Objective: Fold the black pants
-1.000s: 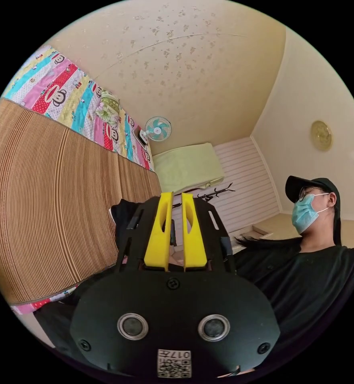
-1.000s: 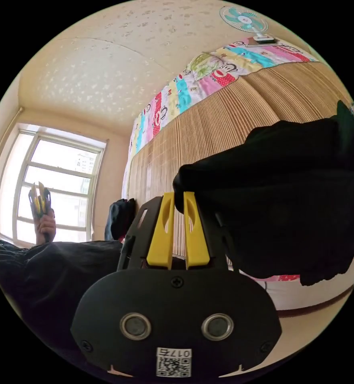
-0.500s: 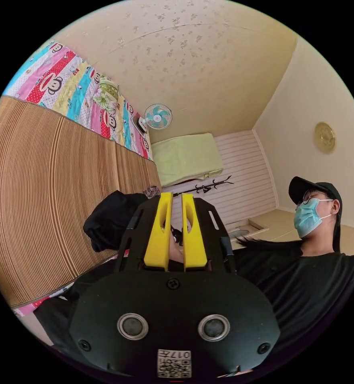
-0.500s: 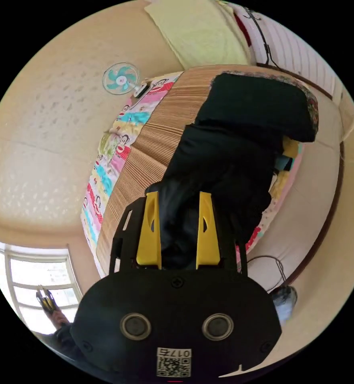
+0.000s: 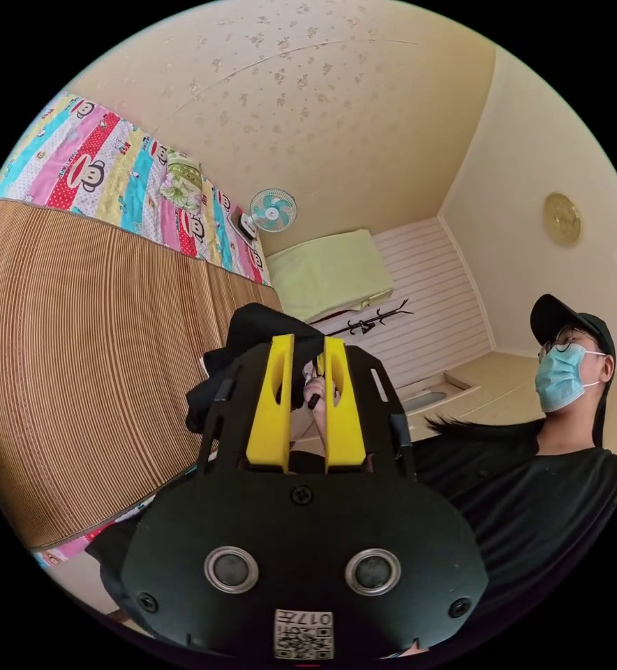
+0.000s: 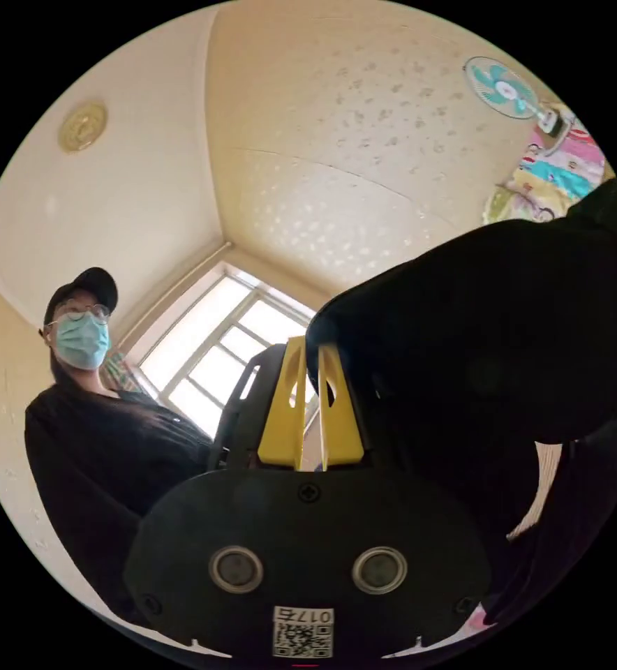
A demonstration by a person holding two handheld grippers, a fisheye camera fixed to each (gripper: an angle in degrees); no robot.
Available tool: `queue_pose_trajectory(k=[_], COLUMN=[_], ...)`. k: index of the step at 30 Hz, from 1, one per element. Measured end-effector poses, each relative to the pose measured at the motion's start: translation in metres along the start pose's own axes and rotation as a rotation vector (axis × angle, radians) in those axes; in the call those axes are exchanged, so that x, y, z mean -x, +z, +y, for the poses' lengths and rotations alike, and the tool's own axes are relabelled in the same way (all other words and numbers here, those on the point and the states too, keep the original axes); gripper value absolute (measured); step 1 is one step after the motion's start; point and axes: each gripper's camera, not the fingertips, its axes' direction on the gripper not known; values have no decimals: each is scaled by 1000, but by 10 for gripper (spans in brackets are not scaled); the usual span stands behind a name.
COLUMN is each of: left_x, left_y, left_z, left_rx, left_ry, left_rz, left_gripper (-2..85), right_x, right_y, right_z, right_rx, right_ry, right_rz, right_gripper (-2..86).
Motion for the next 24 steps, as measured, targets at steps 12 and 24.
queue_pose_trajectory(k=[12,24], left_x=[21,-113], left_y=[-41,-44], left_z=[29,88], left_rx=[-236,-193], left_ry=[89,546], left_rz=[737,-147], left_gripper=[68,16], right_x=[133,199], right_y=[234,250], right_z=[17,105], right_rx=[720,413], right_ry=[-294,27], right_rz=[-265,490], right_gripper=[20,92])
